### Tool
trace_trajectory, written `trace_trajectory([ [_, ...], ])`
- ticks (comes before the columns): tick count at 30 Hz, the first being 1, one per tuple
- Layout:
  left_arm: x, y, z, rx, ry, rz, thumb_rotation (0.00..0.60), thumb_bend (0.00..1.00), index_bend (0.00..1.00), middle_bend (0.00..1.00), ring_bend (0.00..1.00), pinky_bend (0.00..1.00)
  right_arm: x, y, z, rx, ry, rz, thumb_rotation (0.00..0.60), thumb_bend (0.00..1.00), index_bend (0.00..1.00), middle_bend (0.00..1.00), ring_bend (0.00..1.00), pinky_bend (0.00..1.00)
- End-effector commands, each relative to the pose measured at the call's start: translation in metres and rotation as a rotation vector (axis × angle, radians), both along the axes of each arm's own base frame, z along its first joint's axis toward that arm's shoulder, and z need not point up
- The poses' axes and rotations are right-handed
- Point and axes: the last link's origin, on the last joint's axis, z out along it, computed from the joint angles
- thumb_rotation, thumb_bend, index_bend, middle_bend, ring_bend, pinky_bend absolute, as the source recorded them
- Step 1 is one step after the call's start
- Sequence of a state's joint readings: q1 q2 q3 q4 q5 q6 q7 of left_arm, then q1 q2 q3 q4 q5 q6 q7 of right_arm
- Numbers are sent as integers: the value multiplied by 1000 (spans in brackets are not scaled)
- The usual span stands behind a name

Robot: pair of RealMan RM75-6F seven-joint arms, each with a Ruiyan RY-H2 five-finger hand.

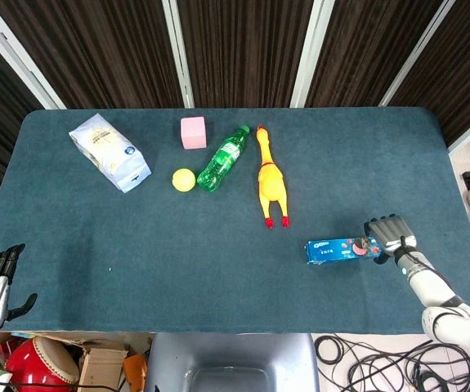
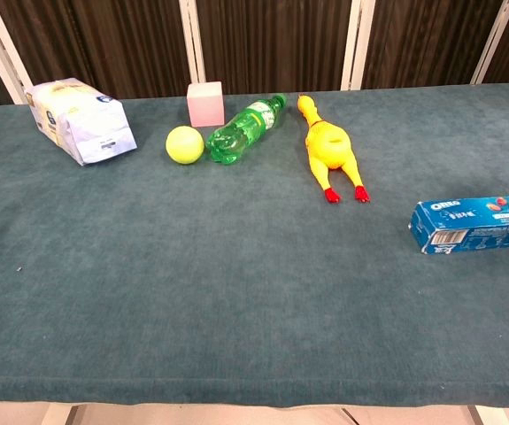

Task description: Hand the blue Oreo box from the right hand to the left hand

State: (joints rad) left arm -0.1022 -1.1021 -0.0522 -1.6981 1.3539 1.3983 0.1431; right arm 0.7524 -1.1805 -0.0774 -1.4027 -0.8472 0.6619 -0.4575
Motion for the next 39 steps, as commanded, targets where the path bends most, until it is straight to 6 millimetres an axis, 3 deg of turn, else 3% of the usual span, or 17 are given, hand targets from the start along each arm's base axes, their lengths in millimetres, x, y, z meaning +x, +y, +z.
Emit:
trace_trajectory([
  [1, 0, 0, 0, 3, -1, -6, 600, 264, 88, 95, 102, 311, 0, 0, 0, 3, 1, -2, 600, 94, 371, 289, 261, 257],
  [18, -1, -1, 2, 5, -8, 6, 600, 264, 88, 96, 102, 311, 0, -2, -4, 13, -2, 3, 600, 99, 372, 290, 262, 259],
  [32, -2, -2, 3, 3, -15, 16, 600, 263, 88, 97, 103, 312, -5, -3, -8, 7, 52, 71, 600, 359, 606, 516, 481, 431],
  [39, 2, -4, 2, -3, -17, -11, 600, 264, 88, 102, 106, 316, 8, 2, 2, -33, -25, 109, 600, 385, 640, 541, 505, 449],
])
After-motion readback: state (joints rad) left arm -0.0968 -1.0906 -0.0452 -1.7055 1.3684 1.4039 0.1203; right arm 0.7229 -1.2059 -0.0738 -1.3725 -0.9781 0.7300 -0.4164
